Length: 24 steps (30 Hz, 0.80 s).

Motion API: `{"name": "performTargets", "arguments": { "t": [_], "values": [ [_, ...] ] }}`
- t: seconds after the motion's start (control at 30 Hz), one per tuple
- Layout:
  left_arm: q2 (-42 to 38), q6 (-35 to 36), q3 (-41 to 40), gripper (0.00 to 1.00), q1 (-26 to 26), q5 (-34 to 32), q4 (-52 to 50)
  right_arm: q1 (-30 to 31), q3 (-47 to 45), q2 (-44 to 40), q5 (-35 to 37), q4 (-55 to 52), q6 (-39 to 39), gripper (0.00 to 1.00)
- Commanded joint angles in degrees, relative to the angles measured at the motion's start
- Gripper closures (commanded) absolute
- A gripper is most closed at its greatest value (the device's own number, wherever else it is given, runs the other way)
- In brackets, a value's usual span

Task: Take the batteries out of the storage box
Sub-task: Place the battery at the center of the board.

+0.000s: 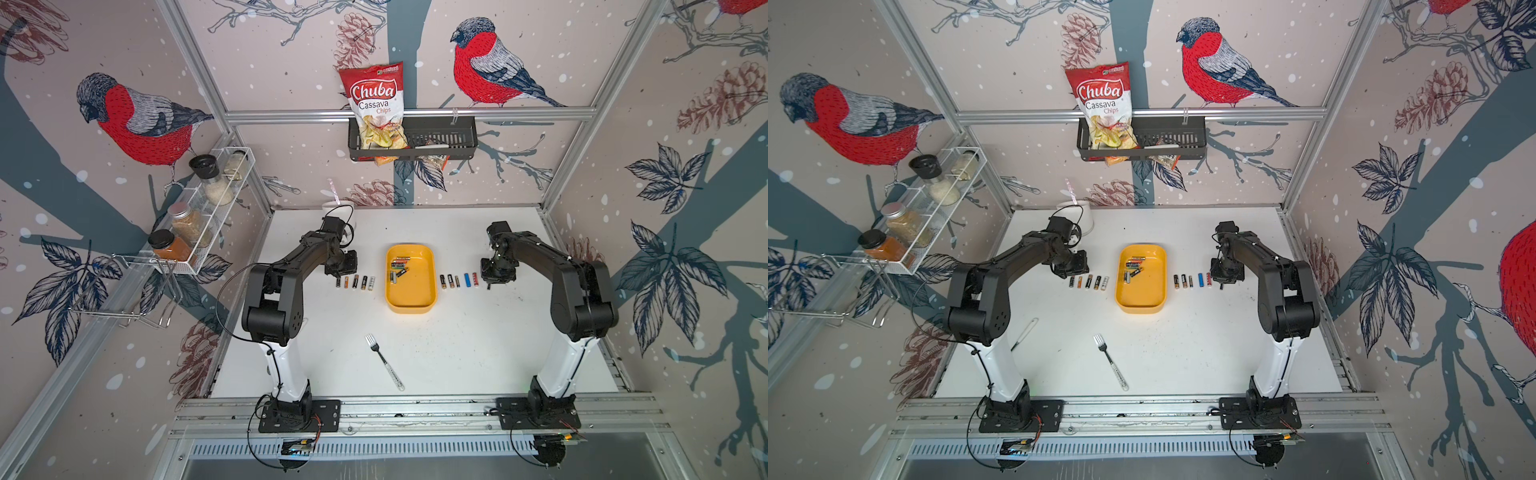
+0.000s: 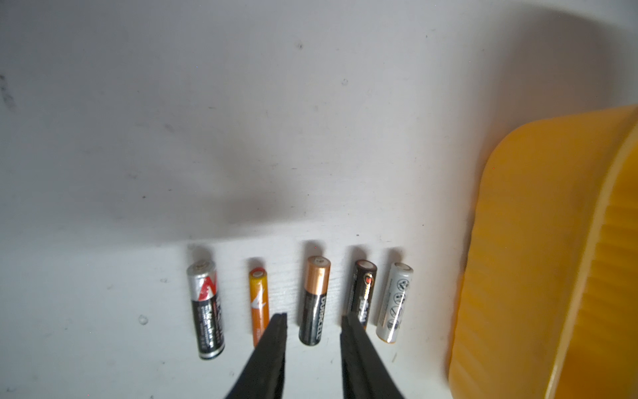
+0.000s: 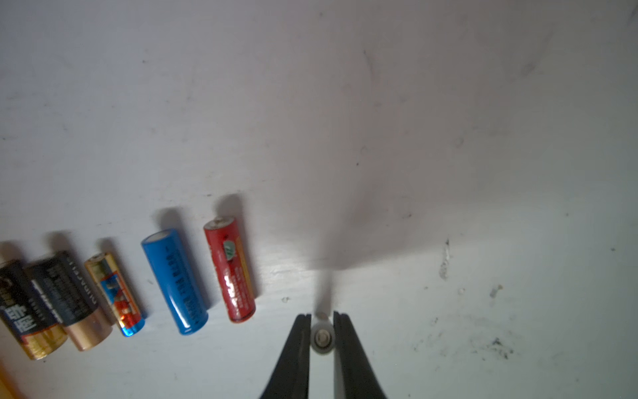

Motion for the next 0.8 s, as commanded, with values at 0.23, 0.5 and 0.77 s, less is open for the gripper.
{"name": "performTargets", "arguments": {
  "t": [0.23, 0.5, 0.77],
  "values": [
    [-0.78, 0.69, -0.40, 0.68, -0.08, -0.80, 0.00, 0.09, 2.10, 4.01, -0.50, 1.56, -0.90, 0.82],
    [-1.31, 0.49, -0.99, 0.68, -0.13, -1.02, 0.15, 0.10, 4.38, 6.34, -0.05, 1.41, -1.59, 0.82],
    [-1.94, 0.55, -1.67, 0.68, -0.12, -1.59, -0.11, 0.88, 6.56, 8.02, 0.43, 0.89, -2.35, 0.82]
  ]
}}
